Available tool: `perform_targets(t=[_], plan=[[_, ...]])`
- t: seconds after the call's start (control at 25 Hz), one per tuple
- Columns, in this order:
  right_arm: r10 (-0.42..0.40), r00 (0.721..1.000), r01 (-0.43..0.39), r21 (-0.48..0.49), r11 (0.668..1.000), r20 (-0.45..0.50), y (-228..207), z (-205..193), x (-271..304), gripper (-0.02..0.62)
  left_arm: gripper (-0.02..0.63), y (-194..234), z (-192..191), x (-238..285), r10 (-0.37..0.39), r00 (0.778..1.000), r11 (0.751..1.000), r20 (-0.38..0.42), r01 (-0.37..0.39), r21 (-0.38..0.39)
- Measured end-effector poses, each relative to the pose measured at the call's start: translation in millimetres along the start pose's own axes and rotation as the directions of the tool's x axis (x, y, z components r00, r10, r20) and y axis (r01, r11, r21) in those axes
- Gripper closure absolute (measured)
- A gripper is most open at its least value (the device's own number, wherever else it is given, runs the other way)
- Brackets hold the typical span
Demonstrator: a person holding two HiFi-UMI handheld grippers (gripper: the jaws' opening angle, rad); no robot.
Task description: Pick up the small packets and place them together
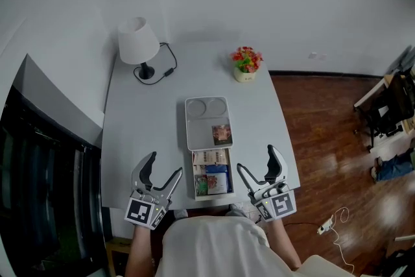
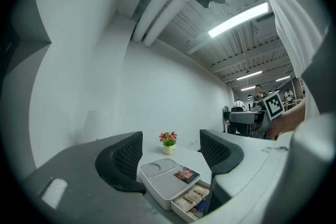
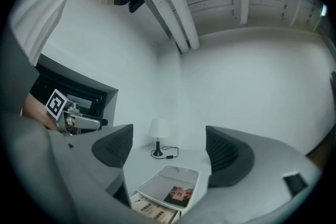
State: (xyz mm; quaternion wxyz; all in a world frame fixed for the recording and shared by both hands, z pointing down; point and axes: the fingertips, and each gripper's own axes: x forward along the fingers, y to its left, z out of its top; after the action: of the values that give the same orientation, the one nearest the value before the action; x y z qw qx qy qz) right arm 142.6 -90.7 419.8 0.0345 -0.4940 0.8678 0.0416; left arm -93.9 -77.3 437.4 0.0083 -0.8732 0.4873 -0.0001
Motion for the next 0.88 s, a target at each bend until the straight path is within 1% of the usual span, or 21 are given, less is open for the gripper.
perform_targets(t=[0.12, 0.28, 0.4, 0.52, 0.6, 0.68, 0.72, 0.8, 0.88], plan=[[0.010, 1.000, -0.010, 0.018, 1.000, 0.001, 7.2, 0.1, -4.8, 0.186, 0.267, -4.1, 1.5, -3.8, -0.004, 1.000, 1.000, 0.006, 0.004, -0.001], [0.052, 0.999, -0.052, 0.034, 0.998, -0.010, 12.9, -1.4, -3.1, 0.186, 0.264, -9.5, -1.0, -6.9, -0.020, 1.000, 1.000, 0.002, 0.020, -0.005], [0.107, 0.994, -0.107, 0.016, 0.994, -0.015, 17.7, -1.2, -0.7, 0.186, 0.264, -11.8, -4.7, -7.5, -0.026, 1.000, 1.000, -0.012, 0.026, 0.005], [0.150, 0.987, -0.152, -0.017, 0.988, -0.062, 22.1, -9.0, 0.5, 0.187, 0.265, -12.8, -5.3, -7.6, -0.032, 0.999, 0.999, -0.005, 0.032, -0.017], [0.182, 0.978, -0.185, -0.019, 0.983, -0.105, 25.4, -18.0, 0.8, 0.187, 0.264, -12.9, -5.6, -7.1, -0.037, 0.999, 0.999, -0.003, 0.037, -0.025], [0.234, 0.960, -0.237, -0.008, 0.971, -0.152, 30.6, -29.6, 0.5, 0.191, 0.264, -13.1, -7.2, -5.5, -0.042, 0.999, 0.999, -0.010, 0.041, -0.021], [0.265, 0.947, -0.270, -0.002, 0.963, -0.183, 34.1, -37.1, 0.4, 0.209, 0.264, -13.3, -8.5, -4.5, -0.045, 0.999, 0.999, -0.018, 0.045, -0.018], [0.324, 0.909, -0.335, 0.003, 0.942, -0.262, 41.8, -56.2, 0.4, 0.213, 0.264, -13.9, -11.6, -2.9, -0.052, 0.998, 0.999, -0.034, 0.052, -0.010], [0.369, 0.862, -0.390, 0.011, 0.921, -0.348, 49.3, -79.3, 0.8, 0.213, 0.264, -15.0, -14.4, -2.0, -0.058, 0.997, 0.998, -0.047, 0.058, -0.007]])
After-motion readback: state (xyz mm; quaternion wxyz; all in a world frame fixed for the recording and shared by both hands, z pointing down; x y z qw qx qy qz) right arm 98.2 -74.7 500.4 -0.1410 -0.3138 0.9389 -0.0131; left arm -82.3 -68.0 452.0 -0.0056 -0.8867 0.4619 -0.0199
